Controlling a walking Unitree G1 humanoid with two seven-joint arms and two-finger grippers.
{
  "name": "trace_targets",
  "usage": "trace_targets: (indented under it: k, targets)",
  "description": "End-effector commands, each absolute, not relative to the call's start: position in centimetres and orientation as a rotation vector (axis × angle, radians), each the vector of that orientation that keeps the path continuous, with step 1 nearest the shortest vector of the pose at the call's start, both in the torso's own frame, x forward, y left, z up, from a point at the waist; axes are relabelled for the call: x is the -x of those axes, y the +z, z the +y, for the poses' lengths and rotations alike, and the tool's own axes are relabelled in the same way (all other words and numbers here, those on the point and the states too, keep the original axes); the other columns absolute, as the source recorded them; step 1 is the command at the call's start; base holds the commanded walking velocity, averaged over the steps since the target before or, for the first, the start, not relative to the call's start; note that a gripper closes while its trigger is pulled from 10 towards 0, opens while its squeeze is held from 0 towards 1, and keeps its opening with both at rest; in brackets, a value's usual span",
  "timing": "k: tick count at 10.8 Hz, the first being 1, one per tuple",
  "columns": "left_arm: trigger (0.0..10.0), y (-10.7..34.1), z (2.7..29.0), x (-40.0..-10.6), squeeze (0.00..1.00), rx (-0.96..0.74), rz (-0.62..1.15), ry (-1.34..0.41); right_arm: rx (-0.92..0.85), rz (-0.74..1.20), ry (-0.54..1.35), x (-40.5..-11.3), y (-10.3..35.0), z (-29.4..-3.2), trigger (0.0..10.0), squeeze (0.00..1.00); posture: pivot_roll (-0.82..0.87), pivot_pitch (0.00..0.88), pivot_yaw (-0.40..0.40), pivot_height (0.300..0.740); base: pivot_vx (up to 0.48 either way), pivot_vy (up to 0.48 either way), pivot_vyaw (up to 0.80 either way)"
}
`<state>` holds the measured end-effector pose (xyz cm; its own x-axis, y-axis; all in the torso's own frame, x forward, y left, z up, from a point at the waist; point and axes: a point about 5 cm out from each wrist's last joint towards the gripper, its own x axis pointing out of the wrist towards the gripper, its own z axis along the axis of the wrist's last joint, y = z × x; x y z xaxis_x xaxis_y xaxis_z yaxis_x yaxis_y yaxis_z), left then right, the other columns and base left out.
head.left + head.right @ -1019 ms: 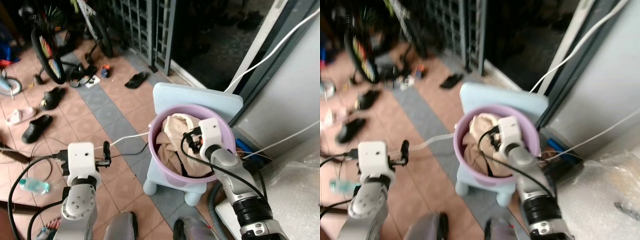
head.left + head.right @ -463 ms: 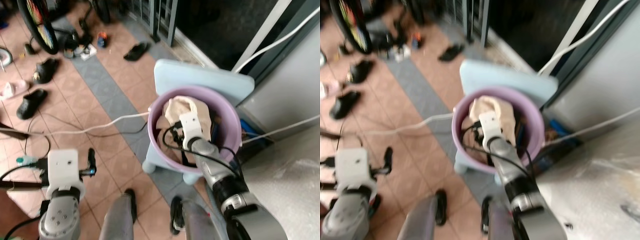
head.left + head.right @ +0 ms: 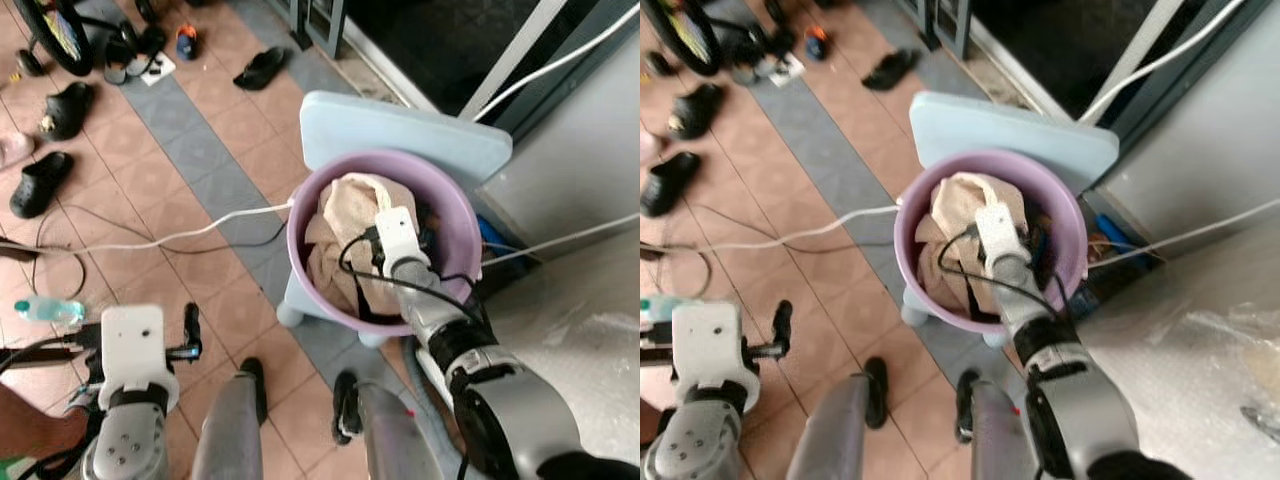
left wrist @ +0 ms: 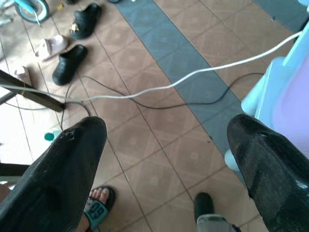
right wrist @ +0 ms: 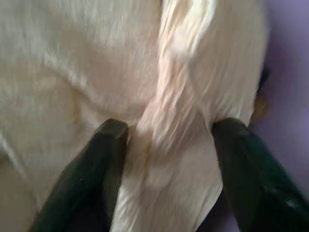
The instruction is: Clothes washing
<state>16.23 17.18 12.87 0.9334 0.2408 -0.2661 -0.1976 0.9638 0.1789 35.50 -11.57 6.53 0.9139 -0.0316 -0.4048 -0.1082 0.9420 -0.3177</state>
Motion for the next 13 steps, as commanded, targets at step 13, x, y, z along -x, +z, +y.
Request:
trace_targets:
  k: [13]
  targets:
    - [10.0,12.3,17.5,-16.3,0.00,-0.160,0.325,0.309,0.135,0.447,0.118,-35.5,6.0,-11.3,0.0,0.00,0.23,0.386,-0.111,0.740,0.000,0.000,0.00]
